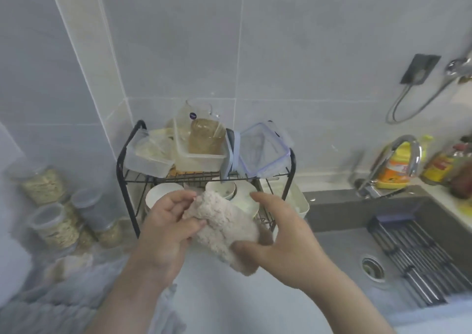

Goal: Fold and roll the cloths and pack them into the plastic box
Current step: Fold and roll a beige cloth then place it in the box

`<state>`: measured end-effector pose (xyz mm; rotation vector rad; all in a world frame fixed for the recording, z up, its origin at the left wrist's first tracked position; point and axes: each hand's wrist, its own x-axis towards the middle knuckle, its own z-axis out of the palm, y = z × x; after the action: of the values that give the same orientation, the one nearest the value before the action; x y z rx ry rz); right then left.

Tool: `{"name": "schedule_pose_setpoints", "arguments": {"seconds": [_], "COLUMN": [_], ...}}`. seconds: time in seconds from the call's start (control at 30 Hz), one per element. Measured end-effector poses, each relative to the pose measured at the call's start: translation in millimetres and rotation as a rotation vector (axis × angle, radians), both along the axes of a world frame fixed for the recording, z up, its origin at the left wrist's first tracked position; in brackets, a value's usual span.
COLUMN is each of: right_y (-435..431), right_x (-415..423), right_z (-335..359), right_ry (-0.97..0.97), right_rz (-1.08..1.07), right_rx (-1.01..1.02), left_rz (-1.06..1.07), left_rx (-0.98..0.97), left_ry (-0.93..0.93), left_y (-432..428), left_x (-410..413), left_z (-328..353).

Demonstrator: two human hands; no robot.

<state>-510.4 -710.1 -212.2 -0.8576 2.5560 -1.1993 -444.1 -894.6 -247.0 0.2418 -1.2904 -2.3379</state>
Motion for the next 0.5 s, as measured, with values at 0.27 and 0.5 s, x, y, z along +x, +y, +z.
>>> {"name": "schedule_pose_setpoints", "arguments": {"seconds": [0.27,0.5], "right_y": [58,184], "right_x": [23,36], "right_z": [56,59], "right_ry": [-0.013,0.016], "right_rz": [-0.183,-0.562], "right_rx": [-0.139,-0.194], "left_rz": [-0.380,-0.711], "left_rx": [0.010,0.083], "left_ry": [0.081,-0.009], "left_y": [65,207], "left_x": [-23,-67], "left_z": [51,51]}}
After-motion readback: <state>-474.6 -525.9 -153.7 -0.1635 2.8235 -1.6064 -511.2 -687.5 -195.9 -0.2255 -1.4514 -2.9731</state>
